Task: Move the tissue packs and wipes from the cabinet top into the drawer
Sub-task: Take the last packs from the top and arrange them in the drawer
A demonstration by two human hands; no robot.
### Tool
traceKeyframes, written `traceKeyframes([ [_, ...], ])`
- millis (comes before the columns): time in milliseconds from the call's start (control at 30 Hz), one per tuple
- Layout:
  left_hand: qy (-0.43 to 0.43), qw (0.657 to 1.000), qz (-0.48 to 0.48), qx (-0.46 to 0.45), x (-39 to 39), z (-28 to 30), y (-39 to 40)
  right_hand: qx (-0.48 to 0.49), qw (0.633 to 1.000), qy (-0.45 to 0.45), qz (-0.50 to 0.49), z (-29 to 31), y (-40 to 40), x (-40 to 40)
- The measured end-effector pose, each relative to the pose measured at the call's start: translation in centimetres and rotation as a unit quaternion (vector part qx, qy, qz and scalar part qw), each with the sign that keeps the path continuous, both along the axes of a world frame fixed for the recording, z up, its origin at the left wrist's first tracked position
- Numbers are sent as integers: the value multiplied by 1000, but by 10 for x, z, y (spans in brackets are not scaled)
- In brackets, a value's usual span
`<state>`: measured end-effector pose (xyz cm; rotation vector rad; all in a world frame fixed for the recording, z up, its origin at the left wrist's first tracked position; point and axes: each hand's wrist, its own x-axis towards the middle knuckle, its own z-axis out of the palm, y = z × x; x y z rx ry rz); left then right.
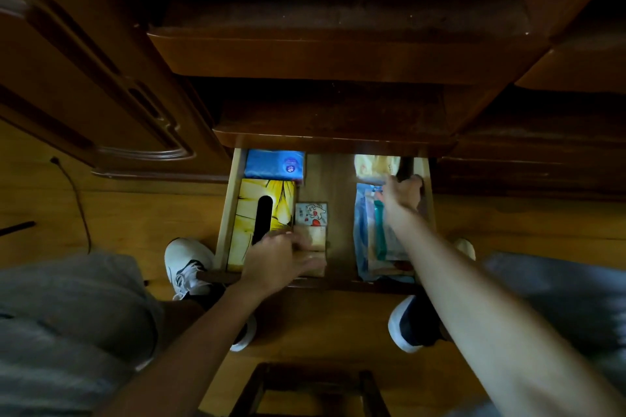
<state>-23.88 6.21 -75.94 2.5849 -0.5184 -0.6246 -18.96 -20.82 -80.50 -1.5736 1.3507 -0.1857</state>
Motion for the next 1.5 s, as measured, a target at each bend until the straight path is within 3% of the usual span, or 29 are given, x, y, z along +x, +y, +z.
traceKeyframes([
  [133,40,986,-144,71,-5,6,2,-45,997,10,55,16,9,-22],
  [267,24,984,-149,90,-6,21,-4,-25,992,-8,126,46,10,-36],
  [400,-22,996,-79,39,11,67,-14,-32,980,-78,180,115,10,-42],
  [500,-118,991,-53,21,39,135,-26,-31,960,-161,226,191,10,-44],
  [633,-275,961,-32,-23,71,243,-42,-130,904,-243,326,302,3,-44],
  [833,-416,900,-11,-126,111,377,-74,-307,837,-330,310,434,-30,-16],
  [933,-445,883,-10,-146,135,418,-94,-394,828,-295,270,469,-58,12],
  [1067,-435,890,-42,-130,178,445,-123,-430,833,-130,323,487,-98,48],
  [1133,-424,896,-55,-117,202,449,-140,-471,804,-32,360,486,-109,61],
  [1200,-407,906,-65,-96,226,450,-160,-522,774,-7,359,486,-118,75],
  [1400,-368,924,-79,-72,296,447,-229,-476,827,-34,297,503,-170,147],
  [1500,-356,926,-83,-91,326,445,-266,-492,842,14,220,509,-212,188],
])
